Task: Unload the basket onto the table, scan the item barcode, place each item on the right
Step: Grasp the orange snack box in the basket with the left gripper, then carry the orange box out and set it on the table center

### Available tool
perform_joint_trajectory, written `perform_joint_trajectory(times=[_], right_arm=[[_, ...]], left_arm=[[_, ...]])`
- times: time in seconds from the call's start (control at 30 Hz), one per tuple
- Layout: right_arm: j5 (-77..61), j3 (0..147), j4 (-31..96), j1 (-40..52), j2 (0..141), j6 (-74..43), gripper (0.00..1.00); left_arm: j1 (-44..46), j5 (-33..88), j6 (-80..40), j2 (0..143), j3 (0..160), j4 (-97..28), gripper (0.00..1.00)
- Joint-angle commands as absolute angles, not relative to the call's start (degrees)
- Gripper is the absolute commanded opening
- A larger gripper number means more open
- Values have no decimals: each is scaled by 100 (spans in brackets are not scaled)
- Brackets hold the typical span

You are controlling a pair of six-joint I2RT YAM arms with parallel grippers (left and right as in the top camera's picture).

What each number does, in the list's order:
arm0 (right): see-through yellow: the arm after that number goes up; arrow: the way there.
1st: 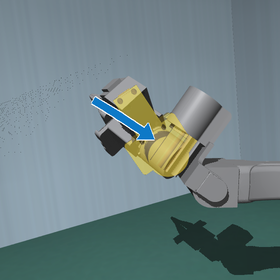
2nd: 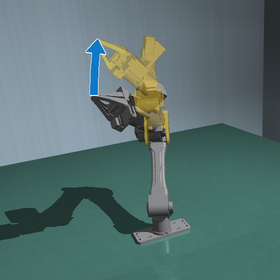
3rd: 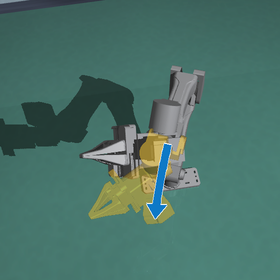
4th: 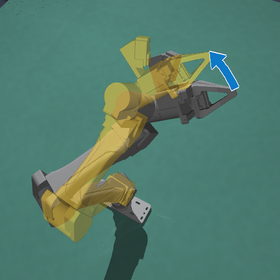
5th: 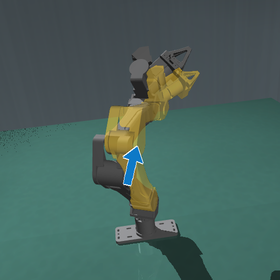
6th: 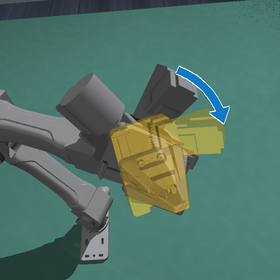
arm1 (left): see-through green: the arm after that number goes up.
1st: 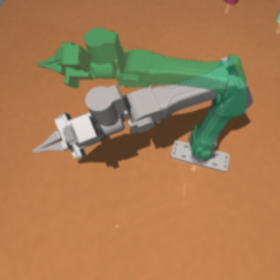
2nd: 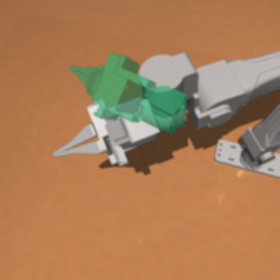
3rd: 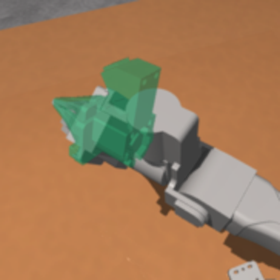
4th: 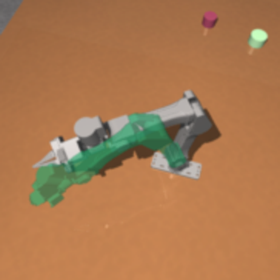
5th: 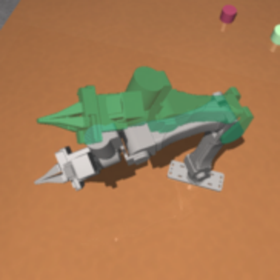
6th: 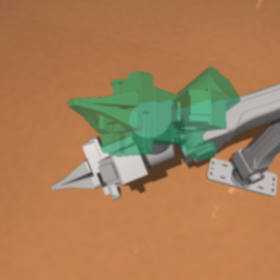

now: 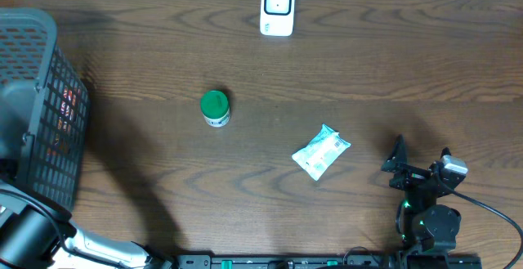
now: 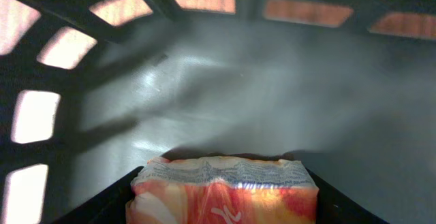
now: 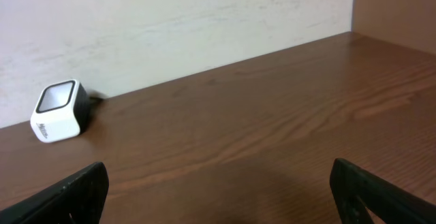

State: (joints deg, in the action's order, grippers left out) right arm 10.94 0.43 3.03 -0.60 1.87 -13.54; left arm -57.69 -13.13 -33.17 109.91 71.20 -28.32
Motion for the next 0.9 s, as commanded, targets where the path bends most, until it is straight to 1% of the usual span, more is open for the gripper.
perform_joint_trajectory(times=[0.0, 0.13, 0.27, 0.4, 0.47, 0.53, 0.57, 0.67, 0.77, 0.87], right_arm=[[1105, 32, 322, -27, 189, -1299, 99], [1105, 32, 322, -27, 189, -1299, 99], [1105, 32, 322, -27, 189, -1299, 99], [1107, 32, 322, -27, 189, -1299, 99], [1105, 32, 322, -27, 189, -1299, 99], [1105, 32, 322, -27, 189, -1299, 99], [1107, 32, 322, -27, 189, -1299, 99], [1107, 32, 322, -27, 189, -1299, 99], [1105, 32, 322, -27, 189, -1299, 99], [1105, 32, 322, -27, 189, -1299, 99]], left_arm=[[-5752, -47, -3299, 10672, 7258, -2897, 67], [-5752, 1026, -3332, 9824, 7443, -2620, 67], [-5752, 1514, -3435, 8873, 7456, -2202, 67], [-5752, 2416, -3511, 7924, 7456, -1162, 67], [-5739, 3052, -3800, 7520, 7456, -545, 67], [-5627, 3721, -4340, 7185, 7456, -43, 67], [-5395, 4088, -4740, 7043, 7456, 294, 67], [-4591, 4810, -4853, 6934, 7456, 705, 67], [-3352, 5400, -4624, 6963, 7435, 576, 67], [-1992, 5535, -3988, 7054, 7411, -8, 67]])
